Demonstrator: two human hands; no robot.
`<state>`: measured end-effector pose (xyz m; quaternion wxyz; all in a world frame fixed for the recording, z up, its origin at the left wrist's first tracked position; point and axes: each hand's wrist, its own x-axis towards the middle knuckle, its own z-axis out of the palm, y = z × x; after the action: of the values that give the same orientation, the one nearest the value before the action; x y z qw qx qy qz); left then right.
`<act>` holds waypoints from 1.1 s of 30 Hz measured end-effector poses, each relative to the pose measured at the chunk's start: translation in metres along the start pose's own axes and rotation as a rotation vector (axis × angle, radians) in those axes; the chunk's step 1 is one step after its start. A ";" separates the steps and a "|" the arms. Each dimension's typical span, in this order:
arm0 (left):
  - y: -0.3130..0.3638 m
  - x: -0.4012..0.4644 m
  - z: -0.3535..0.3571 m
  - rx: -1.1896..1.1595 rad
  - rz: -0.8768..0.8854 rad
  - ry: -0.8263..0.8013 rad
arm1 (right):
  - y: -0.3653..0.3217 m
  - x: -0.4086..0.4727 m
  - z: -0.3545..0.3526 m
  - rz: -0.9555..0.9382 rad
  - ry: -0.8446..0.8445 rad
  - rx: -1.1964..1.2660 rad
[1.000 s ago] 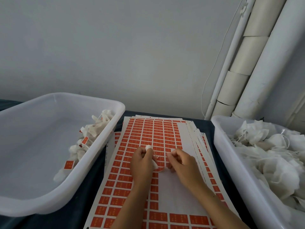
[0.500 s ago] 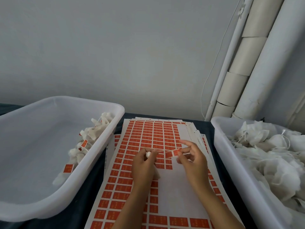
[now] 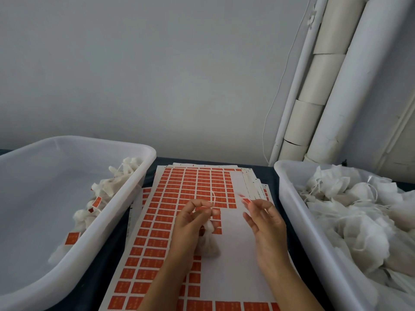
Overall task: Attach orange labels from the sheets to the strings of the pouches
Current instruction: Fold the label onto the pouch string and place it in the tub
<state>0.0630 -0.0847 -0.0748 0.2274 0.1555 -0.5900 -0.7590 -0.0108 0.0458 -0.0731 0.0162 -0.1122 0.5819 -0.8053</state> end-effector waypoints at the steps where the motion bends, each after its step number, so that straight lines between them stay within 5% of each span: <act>1: 0.001 -0.001 0.001 -0.001 0.027 -0.032 | -0.001 0.000 -0.001 0.002 -0.009 0.024; 11: 0.002 -0.003 0.004 0.005 0.066 -0.187 | -0.007 0.000 -0.001 -0.001 -0.071 0.121; 25: 0.000 -0.002 0.008 0.075 0.049 -0.331 | -0.009 0.001 -0.002 -0.127 -0.270 -0.327; 33: 0.002 -0.004 0.010 0.129 0.062 -0.380 | -0.014 0.006 -0.007 -0.081 -0.322 -0.382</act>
<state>0.0618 -0.0745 -0.0702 0.1245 0.0054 -0.6741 -0.7281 -0.0166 0.0555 -0.0609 0.0548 -0.2634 0.7084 -0.6525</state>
